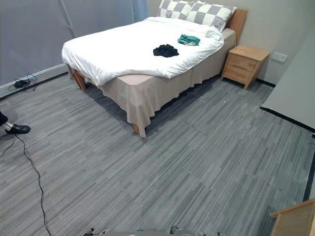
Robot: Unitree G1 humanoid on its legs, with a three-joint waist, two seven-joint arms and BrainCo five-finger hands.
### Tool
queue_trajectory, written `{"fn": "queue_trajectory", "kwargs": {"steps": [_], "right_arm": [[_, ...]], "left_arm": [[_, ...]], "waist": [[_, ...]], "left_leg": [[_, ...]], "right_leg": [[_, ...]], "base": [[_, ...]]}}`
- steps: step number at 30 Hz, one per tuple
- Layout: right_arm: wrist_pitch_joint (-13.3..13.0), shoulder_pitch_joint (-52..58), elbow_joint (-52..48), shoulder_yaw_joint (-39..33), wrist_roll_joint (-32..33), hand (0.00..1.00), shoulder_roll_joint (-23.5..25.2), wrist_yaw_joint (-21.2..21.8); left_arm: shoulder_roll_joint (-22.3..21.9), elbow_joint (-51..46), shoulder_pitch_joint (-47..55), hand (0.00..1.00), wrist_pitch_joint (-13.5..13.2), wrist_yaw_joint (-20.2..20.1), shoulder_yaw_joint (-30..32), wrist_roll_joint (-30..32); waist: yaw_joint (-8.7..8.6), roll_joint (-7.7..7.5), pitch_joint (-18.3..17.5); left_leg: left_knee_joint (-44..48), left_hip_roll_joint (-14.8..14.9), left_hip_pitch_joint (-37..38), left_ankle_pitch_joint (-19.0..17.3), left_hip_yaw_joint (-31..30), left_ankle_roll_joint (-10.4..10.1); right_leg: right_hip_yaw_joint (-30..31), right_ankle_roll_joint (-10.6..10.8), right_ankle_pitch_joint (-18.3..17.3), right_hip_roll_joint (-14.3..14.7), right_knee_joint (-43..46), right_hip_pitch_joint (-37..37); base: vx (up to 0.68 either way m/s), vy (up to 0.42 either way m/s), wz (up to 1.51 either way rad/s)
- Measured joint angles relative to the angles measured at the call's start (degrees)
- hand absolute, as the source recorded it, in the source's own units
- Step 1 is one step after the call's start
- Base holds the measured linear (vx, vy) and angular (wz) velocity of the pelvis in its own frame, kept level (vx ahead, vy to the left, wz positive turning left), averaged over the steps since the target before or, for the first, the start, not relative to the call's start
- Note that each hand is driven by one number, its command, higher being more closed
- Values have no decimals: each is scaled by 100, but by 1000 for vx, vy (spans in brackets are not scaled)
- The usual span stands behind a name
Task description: Tidy the bed and pick cloth on bed and put in laundry
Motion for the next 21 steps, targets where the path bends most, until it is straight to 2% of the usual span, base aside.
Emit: {"fn": "queue_trajectory", "kwargs": {"steps": [2, 4, 6, 7, 9, 21], "right_arm": [[-1, -1, 5, -103, -8, 0, 25, 2], [0, -4, 12, -129, -28, 0, 32, 2], [-1, -7, 18, -129, -121, 0, 41, 2], [-1, -23, 20, -128, -176, 0, 45, 3], [-1, -58, 26, -129, -176, 0, 45, 4], [-7, -116, 21, -129, -173, 0, 40, 8]], "left_arm": [[3, 21, -56, 0, -23, 1, -15, 44], [10, 88, -68, 0, -33, 1, -15, 108], [21, 87, -80, 0, -34, 2, -15, 147], [25, 86, -83, 0, -36, 3, -15, 153], [26, 86, -84, 0, -41, 5, -15, 153], [41, 83, -93, 0, -48, 96, -115, 152]], "waist": [[7, 5, -4], [33, 5, -3], [26, 17, 25], [27, -34, 58], [29, -1, 46], [29, -32, 164]], "left_leg": [[-36, -5, 2, 28, -7, 6], [-7, -8, 17, 96, -8, 102], [-6, -17, 93, 95, -11, 101], [-8, -19, 121, 95, -11, 100], [-7, -18, 133, 94, -7, 100], [-49, 2, 142, 66, 41, 73]], "right_leg": [[-31, -5, 2, 4, -73, 16], [-75, -22, 13, 4, -86, 40], [-151, -20, 11, 1, -144, 156], [-166, -13, 6, 1, -171, 208], [-178, -7, 2, 2, -172, 217], [-176, 23, -1, 13, -274, 297]], "base": [[105, 9, 8], [132, 5, 6], [91, -5, 6], [61, -14, 6], [12, -11, 2], [-58, -12, 1]]}}
